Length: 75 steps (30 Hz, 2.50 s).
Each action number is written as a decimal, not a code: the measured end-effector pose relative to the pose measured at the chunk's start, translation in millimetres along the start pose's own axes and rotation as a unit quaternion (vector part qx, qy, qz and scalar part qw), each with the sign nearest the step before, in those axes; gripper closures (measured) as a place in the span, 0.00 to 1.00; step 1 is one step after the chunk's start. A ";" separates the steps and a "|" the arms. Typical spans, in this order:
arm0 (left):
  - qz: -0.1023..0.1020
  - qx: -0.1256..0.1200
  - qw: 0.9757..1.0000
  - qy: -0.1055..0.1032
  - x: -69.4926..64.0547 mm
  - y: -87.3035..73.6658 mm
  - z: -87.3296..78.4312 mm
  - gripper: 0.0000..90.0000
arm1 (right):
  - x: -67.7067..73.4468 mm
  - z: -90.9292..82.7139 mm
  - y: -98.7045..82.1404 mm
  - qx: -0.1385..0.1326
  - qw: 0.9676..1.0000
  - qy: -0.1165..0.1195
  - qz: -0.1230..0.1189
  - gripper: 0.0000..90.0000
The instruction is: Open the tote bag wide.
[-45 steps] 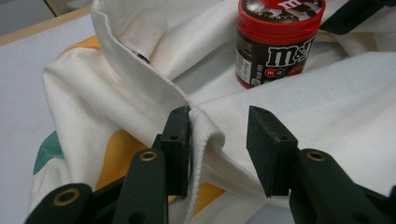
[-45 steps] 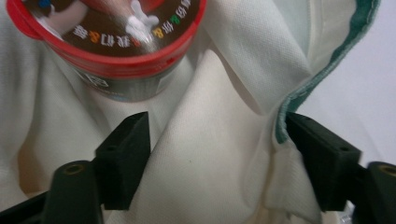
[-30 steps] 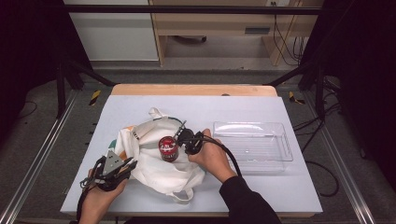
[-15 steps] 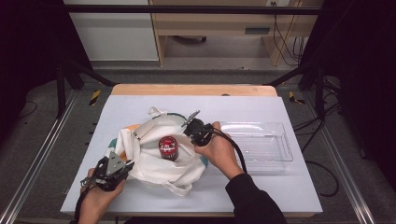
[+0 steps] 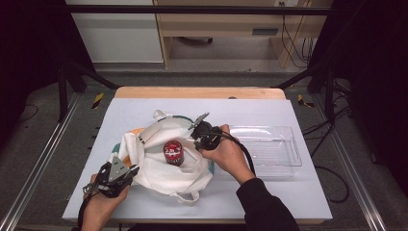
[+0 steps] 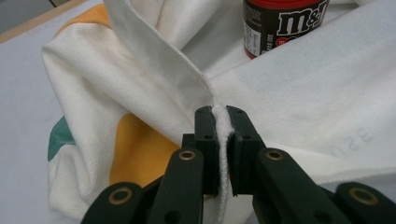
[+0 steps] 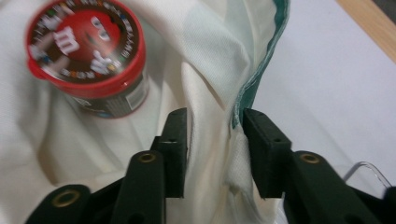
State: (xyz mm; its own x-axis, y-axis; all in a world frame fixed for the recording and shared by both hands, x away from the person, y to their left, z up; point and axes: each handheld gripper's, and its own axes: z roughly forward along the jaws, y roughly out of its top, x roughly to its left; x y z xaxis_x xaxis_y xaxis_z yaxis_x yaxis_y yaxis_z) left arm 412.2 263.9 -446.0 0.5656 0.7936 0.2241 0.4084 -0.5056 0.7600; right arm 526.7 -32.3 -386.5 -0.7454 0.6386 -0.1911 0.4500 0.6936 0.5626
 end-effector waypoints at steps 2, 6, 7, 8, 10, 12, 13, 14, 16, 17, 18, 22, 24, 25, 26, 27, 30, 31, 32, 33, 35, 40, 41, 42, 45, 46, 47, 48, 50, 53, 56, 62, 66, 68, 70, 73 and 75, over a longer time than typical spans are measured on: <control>-0.002 -0.001 1.000 0.000 0.0 -0.1 0.1 0.93 | 0.5 -7.6 -0.1 -0.020 1.000 0.003 0.007 0.62; -0.007 -0.005 1.000 0.000 -0.5 -0.3 0.3 0.93 | 2.8 -24.5 -1.7 -0.053 0.998 0.002 0.013 0.57; -0.007 -0.005 1.000 0.000 -0.6 -0.3 0.3 0.93 | 3.9 -28.8 -2.9 -0.062 0.998 0.003 0.013 0.60; -0.004 -0.002 1.000 -0.001 -0.3 -0.1 0.2 0.93 | 4.9 -33.5 -4.6 -0.069 0.998 0.005 0.012 0.65; -0.003 -0.001 1.000 -0.001 -0.3 0.2 0.6 0.93 | 7.7 -41.2 -8.2 -0.084 0.996 0.009 0.009 0.68; -0.006 -0.004 1.000 -0.001 -0.3 0.2 0.7 0.93 | 11.1 -48.8 -12.2 -0.097 0.995 0.009 0.004 0.76; -0.006 -0.004 1.000 -0.001 0.0 0.1 0.5 0.93 | 13.0 -52.2 -14.5 -0.105 0.994 0.012 0.002 0.80; -0.004 -0.002 1.000 -0.002 0.9 -0.2 0.0 0.94 | 14.7 -54.8 -16.6 -0.111 0.994 0.013 -0.001 0.84; -0.006 -0.002 1.000 -0.003 1.8 -0.9 -0.3 0.94 | 20.1 -62.3 -23.3 -0.123 0.992 0.013 -0.003 0.88; -0.007 -0.002 1.000 -0.003 2.1 -1.2 -0.6 0.94 | 22.7 -65.6 -26.6 -0.127 0.992 0.012 -0.003 0.91; -0.006 -0.002 1.000 -0.003 2.3 -1.4 -0.8 0.94 | 25.5 -68.1 -30.0 -0.131 0.991 0.013 -0.004 0.92; -0.006 0.000 1.000 -0.004 2.1 -1.6 -0.9 0.94 | 37.2 -73.5 -45.9 -0.142 0.990 0.012 0.002 0.95; -0.006 0.000 1.000 -0.004 2.3 -1.6 -0.9 0.94 | 42.2 -71.2 -54.6 -0.143 0.990 0.011 0.006 0.96; -0.005 0.000 1.000 -0.004 2.4 -1.7 -0.9 0.94 | 44.6 -69.0 -58.6 -0.141 0.990 0.011 0.006 0.96; -0.005 0.000 1.000 -0.004 2.4 -1.8 -1.0 0.94 | 46.7 -66.7 -62.2 -0.140 0.990 0.011 0.008 0.97; -0.005 -0.001 1.000 -0.004 2.4 -2.0 -1.1 0.94 | 48.2 -65.0 -64.6 -0.139 0.990 0.012 0.010 0.98; -0.004 0.001 1.000 -0.004 2.9 -2.4 -1.4 0.94 | 53.6 -57.7 -74.2 -0.141 0.990 0.019 0.021 1.00; -0.006 0.000 1.000 -0.004 2.9 -2.5 -1.3 0.94 | 55.2 -55.5 -77.3 -0.139 0.990 0.017 0.021 1.00; -0.005 0.000 1.000 -0.004 3.0 -2.5 -1.2 0.94 | 56.5 -53.1 -80.6 -0.137 0.990 0.015 0.022 1.00; -0.004 0.001 1.000 -0.005 2.9 -2.4 -1.1 0.94 | 57.2 -50.8 -83.8 -0.136 0.990 0.014 0.024 1.00; -0.003 0.002 1.000 -0.005 2.7 -2.2 -1.1 0.94 | 59.2 -44.6 -91.6 -0.134 0.990 0.013 0.032 1.00; -0.007 -0.001 1.000 -0.008 3.5 -3.6 0.5 0.94 | 65.1 -30.8 -103.4 -0.118 0.992 0.013 0.030 1.00; -0.007 0.000 1.000 -0.009 4.3 -3.9 0.4 0.94 | 65.8 -27.4 -106.0 -0.115 0.993 0.012 0.032 1.00; -0.007 0.000 1.000 -0.010 4.5 -4.1 0.5 0.93 | 66.4 -24.7 -107.8 -0.114 0.993 0.014 0.035 1.00; -0.007 0.004 1.000 -0.013 4.3 -5.0 2.1 0.93 | 67.5 -18.7 -111.9 -0.107 0.993 0.011 0.038 1.00; -0.005 0.007 1.000 -0.013 4.6 -5.3 2.5 0.93 | 67.4 -17.1 -113.0 -0.106 0.994 0.009 0.039 1.00; -0.007 0.010 1.000 -0.013 4.7 -5.8 3.1 0.94 | 67.3 -15.8 -113.9 -0.104 0.994 0.010 0.041 1.00; -0.005 0.015 1.000 -0.013 5.0 -6.3 3.7 0.94 | 67.1 -14.4 -114.9 -0.104 0.994 0.010 0.042 1.00; -0.004 0.021 1.000 -0.014 5.9 -7.8 4.4 0.94 | 66.1 -10.7 -116.9 -0.101 0.994 0.011 0.046 1.00; -0.007 0.025 1.000 -0.014 6.9 -9.2 5.1 0.94 | 65.9 -5.8 -118.9 -0.096 0.994 0.010 0.048 1.00; -0.009 0.011 1.000 -0.015 7.0 -8.9 4.4 0.93 | 64.6 -3.3 -120.7 -0.094 0.994 0.014 0.052 1.00; -0.021 -0.033 0.999 -0.016 8.7 0.2 -7.4 0.84 | 65.1 -6.7 -121.9 -0.106 0.993 0.013 0.051 1.00; -0.033 -0.072 0.997 -0.016 15.5 13.1 -22.1 0.82 | 65.2 -9.8 -120.3 -0.113 0.992 0.015 0.051 1.00; -0.028 -0.081 0.996 -0.016 20.2 21.6 -25.3 0.85 | 65.7 -11.3 -119.1 -0.118 0.992 0.016 0.050 1.00; -0.029 -0.084 0.996 -0.022 27.2 29.2 -23.6 0.89 | 66.4 -12.7 -118.2 -0.122 0.991 0.015 0.049 1.00; -0.027 -0.082 0.996 -0.028 38.1 40.1 -15.4 0.94 | 66.8 -15.4 -117.1 -0.127 0.991 0.016 0.049 1.00; -0.025 -0.080 0.996 -0.035 44.2 47.5 -8.3 0.99 | 67.0 -18.1 -116.1 -0.134 0.990 0.015 0.047 1.00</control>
State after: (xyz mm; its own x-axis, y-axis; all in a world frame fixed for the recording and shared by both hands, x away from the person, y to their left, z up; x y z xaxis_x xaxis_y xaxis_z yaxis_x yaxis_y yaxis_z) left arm 450.6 277.8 -395.0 0.5984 0.7880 0.1451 0.3202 -0.4012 0.8582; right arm 415.6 -76.0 -450.1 -0.7223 0.6833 -0.1064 0.3745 0.5159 0.7705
